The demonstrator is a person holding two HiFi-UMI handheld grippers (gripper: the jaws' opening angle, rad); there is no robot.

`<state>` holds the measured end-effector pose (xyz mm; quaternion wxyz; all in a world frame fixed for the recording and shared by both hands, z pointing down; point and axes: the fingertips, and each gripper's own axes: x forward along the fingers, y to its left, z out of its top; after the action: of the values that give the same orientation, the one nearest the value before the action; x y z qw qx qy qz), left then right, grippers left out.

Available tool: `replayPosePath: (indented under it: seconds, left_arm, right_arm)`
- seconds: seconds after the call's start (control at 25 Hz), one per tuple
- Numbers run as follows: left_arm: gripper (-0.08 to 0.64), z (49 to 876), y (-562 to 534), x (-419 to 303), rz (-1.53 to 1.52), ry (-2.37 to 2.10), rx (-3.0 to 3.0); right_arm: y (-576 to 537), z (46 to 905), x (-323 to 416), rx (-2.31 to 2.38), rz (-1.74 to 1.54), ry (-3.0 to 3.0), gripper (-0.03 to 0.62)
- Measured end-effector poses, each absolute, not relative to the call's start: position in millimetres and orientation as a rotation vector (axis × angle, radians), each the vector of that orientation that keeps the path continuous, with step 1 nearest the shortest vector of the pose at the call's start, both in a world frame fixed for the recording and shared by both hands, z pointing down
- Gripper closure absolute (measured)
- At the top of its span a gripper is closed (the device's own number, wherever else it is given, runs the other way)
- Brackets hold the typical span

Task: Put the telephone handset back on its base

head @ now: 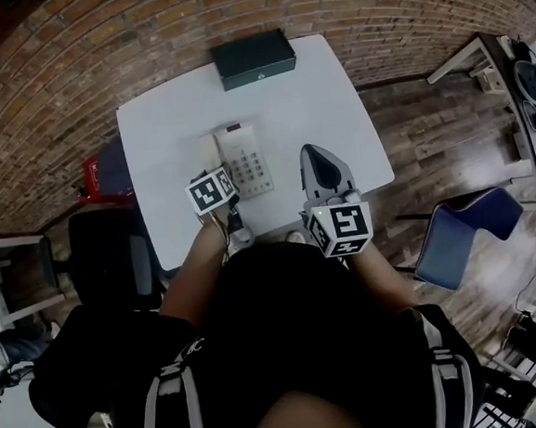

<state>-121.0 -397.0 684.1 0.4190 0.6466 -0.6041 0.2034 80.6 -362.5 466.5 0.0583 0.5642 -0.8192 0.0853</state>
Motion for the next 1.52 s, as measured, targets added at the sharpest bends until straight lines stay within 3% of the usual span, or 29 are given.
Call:
replayPosePath:
  seconds: [1.24, 1.36, 1.52]
  left_arm:
    - [0.350, 703, -402, -117, 0.595, -1.566, 1.568]
    - [0.302, 697, -403, -115, 0.594, -1.580, 1.619]
    - [0.301, 663, -412, -123, 0.576, -1.714, 1.748]
  right_arm:
    - [-361, 478, 87, 1.714, 0.306, -2.429, 0.597]
    - [-359, 480, 86, 1.705, 0.309, -2.434, 0.597]
    - [-360, 481, 81, 1.682, 0.309, -2.458, 0.598]
